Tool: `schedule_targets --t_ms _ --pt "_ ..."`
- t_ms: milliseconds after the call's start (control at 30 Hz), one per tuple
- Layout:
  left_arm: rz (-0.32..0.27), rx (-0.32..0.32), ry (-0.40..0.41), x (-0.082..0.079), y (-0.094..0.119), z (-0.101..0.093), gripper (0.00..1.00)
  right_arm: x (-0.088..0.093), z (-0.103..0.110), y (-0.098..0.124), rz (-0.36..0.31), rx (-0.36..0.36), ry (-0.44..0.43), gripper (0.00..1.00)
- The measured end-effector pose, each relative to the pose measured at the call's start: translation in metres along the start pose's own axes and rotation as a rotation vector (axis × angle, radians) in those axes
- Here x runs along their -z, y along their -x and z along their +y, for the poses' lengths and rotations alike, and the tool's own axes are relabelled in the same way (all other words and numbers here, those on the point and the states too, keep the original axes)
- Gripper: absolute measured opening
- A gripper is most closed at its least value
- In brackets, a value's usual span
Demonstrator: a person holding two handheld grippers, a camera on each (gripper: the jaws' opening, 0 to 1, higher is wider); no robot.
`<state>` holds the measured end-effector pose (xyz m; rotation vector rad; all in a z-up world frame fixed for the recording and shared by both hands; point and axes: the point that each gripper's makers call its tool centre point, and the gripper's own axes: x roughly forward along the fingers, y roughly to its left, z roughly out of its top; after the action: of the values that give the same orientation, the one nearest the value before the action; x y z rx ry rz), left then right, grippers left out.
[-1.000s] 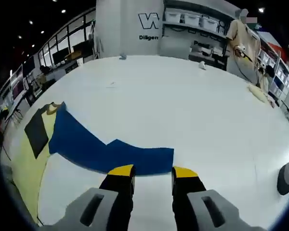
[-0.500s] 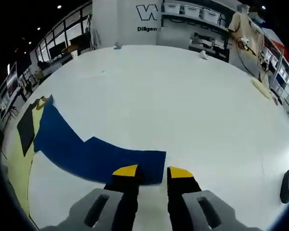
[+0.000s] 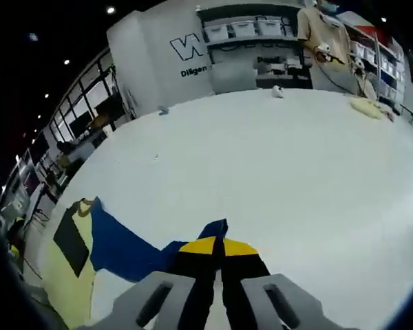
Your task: Fold the garment on the visible template until the final outline fits inside the template.
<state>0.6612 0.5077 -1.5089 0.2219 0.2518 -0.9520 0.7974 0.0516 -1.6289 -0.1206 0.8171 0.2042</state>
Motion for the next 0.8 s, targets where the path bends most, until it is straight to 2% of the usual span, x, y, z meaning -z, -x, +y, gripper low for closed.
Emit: schedule_targets --t_ms 100,200,233,300,400,600,667,800 --pt "0.008 -0.016 0.001 0.004 0.002 0.004 0.6 0.001 -0.011 -0.008 0.006 0.011 -0.007 0.0" --pt "-0.002 -0.038 0.029 0.004 0.003 0.007 0.6 -0.001 -0.026 -0.021 0.006 0.026 -0.057 0.0" --pt "-0.027 -0.043 0.075 0.001 0.002 0.009 0.6 -0.006 -0.025 -0.023 -0.019 0.036 -0.1 0.0" --pt "-0.031 -0.044 0.083 0.001 0.002 0.011 0.59 -0.007 -0.026 -0.025 -0.025 0.036 -0.112 0.0" --pt "-0.028 -0.051 0.073 0.001 0.001 0.017 0.59 -0.006 -0.022 -0.031 -0.007 0.03 -0.103 0.0" --pt "-0.018 -0.063 0.061 0.003 -0.002 0.026 0.58 -0.008 -0.031 -0.047 0.026 0.025 -0.072 0.0" --pt "-0.007 -0.066 0.065 0.006 -0.006 0.025 0.58 0.001 -0.033 -0.053 0.062 0.033 -0.056 0.0" --pt "0.014 -0.068 0.059 0.01 -0.008 0.021 0.58 0.005 -0.034 -0.058 0.077 0.031 -0.045 0.0"
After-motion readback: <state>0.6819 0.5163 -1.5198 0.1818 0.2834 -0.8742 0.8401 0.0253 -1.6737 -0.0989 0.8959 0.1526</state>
